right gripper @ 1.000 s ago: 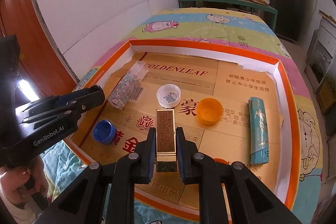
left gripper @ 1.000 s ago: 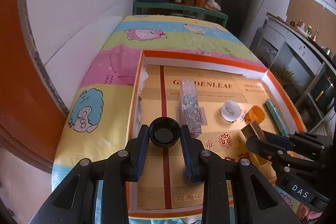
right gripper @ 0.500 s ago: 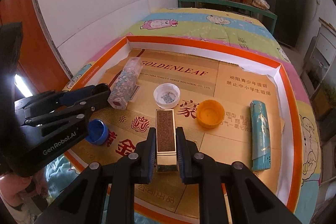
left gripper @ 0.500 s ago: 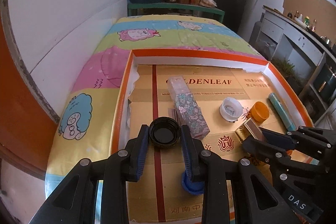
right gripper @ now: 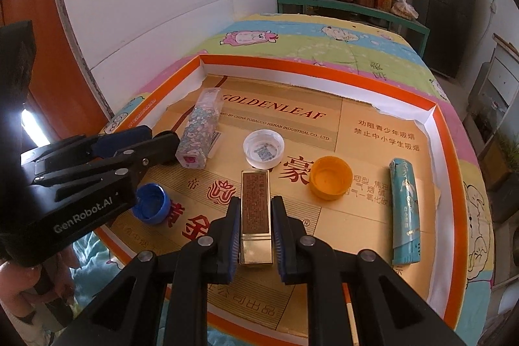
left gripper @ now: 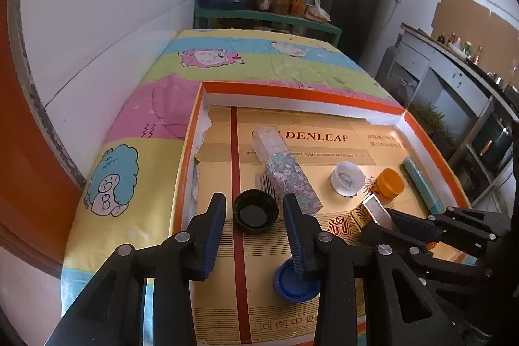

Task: Organize rigid objects
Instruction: 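Release the black cap into the box while the right tool releases the gold box, then withdraw both tools and grasp the white Hello Kitty box with the right tool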

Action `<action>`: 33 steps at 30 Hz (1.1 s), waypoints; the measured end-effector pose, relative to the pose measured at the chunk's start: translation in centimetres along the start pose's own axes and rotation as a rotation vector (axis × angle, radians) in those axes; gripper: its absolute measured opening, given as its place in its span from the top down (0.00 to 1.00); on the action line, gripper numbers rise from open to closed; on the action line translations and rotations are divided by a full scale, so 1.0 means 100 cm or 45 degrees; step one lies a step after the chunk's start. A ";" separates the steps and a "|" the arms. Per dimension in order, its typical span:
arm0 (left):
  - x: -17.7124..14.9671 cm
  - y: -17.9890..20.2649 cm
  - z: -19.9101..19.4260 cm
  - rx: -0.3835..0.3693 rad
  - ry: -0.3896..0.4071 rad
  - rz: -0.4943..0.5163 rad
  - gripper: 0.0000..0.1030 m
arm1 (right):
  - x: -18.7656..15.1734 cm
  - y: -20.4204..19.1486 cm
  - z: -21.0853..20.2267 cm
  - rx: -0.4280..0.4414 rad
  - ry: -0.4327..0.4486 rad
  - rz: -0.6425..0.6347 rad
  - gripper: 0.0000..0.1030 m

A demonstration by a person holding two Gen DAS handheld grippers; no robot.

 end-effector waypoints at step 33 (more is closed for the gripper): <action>-0.031 0.015 -0.067 -0.023 0.087 0.026 0.40 | -0.023 -0.015 -0.048 0.024 0.065 0.006 0.60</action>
Point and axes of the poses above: each gripper's, at about its wrist camera, not at the fingertips, and z roughly the way its jaws point, y to its right, x to its top, the point moved 3 cm from there along z, roughly the way its jaws point, and after that the axes turned 12 degrees about -y, right-handed, at the moved point
